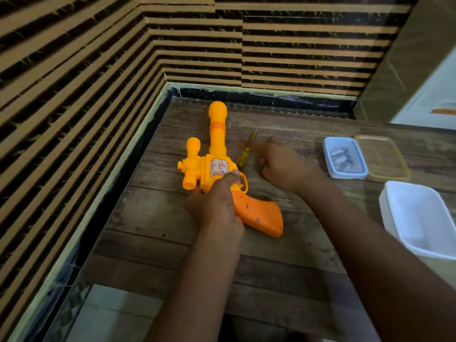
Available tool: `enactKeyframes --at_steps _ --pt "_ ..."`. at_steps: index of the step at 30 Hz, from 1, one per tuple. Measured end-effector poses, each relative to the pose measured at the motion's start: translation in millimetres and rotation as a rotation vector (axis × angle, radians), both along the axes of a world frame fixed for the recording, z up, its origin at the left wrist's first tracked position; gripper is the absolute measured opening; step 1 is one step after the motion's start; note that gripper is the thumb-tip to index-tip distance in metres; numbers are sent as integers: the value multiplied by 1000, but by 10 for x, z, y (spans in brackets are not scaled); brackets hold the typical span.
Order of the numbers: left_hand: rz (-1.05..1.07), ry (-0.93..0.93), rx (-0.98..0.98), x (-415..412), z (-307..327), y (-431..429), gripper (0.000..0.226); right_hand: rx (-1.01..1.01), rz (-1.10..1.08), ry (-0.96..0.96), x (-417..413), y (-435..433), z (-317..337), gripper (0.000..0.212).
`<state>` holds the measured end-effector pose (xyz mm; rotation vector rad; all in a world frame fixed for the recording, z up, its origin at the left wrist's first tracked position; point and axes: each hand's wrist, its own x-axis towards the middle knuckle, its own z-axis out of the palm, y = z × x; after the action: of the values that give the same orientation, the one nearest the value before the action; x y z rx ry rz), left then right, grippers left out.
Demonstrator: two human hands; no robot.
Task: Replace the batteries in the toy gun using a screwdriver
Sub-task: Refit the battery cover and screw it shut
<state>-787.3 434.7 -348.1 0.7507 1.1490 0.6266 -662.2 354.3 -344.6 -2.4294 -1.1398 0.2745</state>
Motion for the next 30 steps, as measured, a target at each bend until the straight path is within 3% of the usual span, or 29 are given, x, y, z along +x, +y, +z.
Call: enactKeyframes --at_steps 2,4,5,6,8,10,12,16,19,23,30 --pt "-8 6 -6 -3 18 -7 48 -163 57 -142 113 121 -56 58" --pt "-2 7 -10 -12 47 -26 49 -238 116 -227 131 148 -98 31" --pt "-5 2 -13 -14 58 -31 48 -210 130 -263 140 120 -112 12" --pt "-8 -3 -18 -15 65 -30 46 -172 110 -241 158 108 -105 9" --pt "-20 -10 -37 -20 79 -38 43 -171 82 -250 61 -8 -5 11" --pt "-34 -19 -43 -27 73 -47 40 -175 29 -348 -27 -127 86 25" --pt "-36 -27 -36 -39 64 -51 39 -133 -4 -320 -112 -292 107 36" --pt "-72 -71 -46 -40 79 -111 44 256 -69 -177 -394 -660 121 19" --pt "-94 -118 -59 -45 109 -196 45 454 -118 -144 -649 -864 135 22" --pt "-84 -167 -66 -61 149 -338 49 477 -168 -173 -868 -1073 46 38" --pt "-106 -215 -40 -118 128 -513 54 605 -200 -216 -834 -1056 71 32"
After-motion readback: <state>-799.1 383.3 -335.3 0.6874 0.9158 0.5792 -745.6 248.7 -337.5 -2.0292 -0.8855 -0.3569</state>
